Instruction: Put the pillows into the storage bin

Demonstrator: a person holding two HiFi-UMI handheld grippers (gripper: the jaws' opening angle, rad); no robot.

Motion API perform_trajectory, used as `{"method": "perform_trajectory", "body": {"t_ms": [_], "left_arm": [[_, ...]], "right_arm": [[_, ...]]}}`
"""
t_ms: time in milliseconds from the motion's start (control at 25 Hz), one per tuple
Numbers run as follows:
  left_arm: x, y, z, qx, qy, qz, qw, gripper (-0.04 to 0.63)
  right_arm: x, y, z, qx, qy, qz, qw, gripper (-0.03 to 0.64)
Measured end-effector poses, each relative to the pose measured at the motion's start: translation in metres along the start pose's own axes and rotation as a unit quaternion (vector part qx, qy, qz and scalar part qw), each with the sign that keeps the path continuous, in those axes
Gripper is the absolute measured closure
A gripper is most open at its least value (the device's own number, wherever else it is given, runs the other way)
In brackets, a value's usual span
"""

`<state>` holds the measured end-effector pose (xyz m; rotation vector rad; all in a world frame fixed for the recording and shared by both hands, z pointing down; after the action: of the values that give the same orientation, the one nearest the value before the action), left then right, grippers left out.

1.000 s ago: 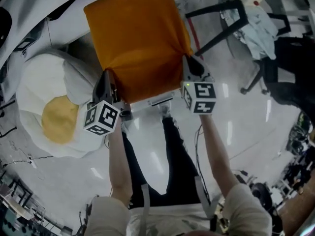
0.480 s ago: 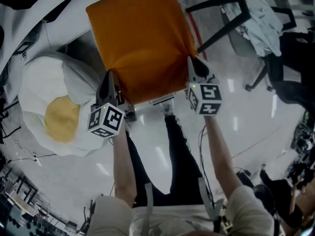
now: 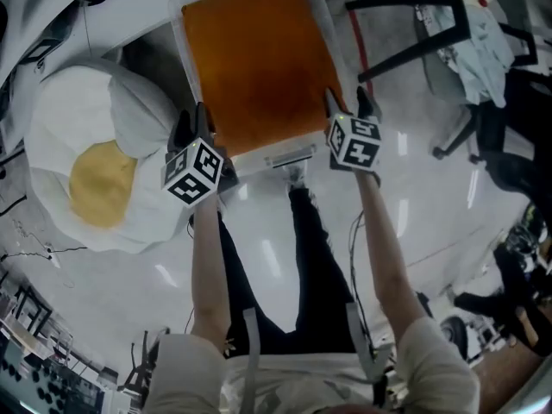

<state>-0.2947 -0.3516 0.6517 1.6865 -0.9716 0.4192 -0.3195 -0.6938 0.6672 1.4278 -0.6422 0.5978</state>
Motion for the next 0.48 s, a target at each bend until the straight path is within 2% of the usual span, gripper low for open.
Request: {"method": "perform_trajectory", "body": {"t_ms": [120,240,480], "left_arm": [[-0.005,-0.003,0.001,0.020,-0.017,0.009,0.9996,0.418],[-0.004,-0.002,0.002,0.025,0.003,0.002,0.9997,0.417],[-0.010,-0.005,0.009,0.035,0.001,0.006,0.9994,0.413]], "right_arm": [[0.006,0.001,0.000,0.001,-0.022,-0.011,1.000,0.344],[0.003,0.000,-0.009,-0.010,-0.025,-0.011,1.000,0.344],[-0.009,-0.003,-0.025,-0.026,-0.033,-0.001,0.999,0.344]]}}
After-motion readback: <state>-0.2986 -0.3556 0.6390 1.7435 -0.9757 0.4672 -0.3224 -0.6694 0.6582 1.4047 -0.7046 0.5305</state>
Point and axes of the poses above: the fingertips, and each gripper's own axes: y forward along the fingers, z to its right, x out of its underside, the point moved 4 cm from there along -y, backward along the fingers, and after that the axes turned 5 degrees about z, right-handed, at the moved point
